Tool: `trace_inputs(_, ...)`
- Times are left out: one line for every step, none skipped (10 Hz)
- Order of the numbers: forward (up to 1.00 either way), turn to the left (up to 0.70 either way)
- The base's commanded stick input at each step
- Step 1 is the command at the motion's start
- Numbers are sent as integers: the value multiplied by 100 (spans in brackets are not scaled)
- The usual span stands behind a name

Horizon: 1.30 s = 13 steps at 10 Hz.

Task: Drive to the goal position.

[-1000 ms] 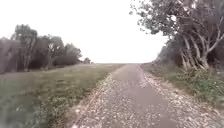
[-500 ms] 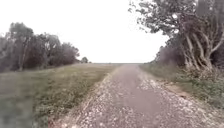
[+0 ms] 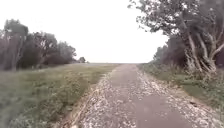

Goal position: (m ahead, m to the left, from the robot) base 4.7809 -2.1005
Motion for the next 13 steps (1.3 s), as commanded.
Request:
trace_inputs(70, -3)
trace_inputs(70, 0)
trace_inputs(70, 0)
trace_inputs(70, 0)
trace_inputs(70, 0)
trace_inputs(70, 0)
trace_inputs(70, 0)
trace_inputs(70, 0)
trace_inputs(70, 0)
trace_inputs(70, 0)
trace_inputs(70, 0)
trace_inputs(70, 0)
trace_inputs(70, 0)
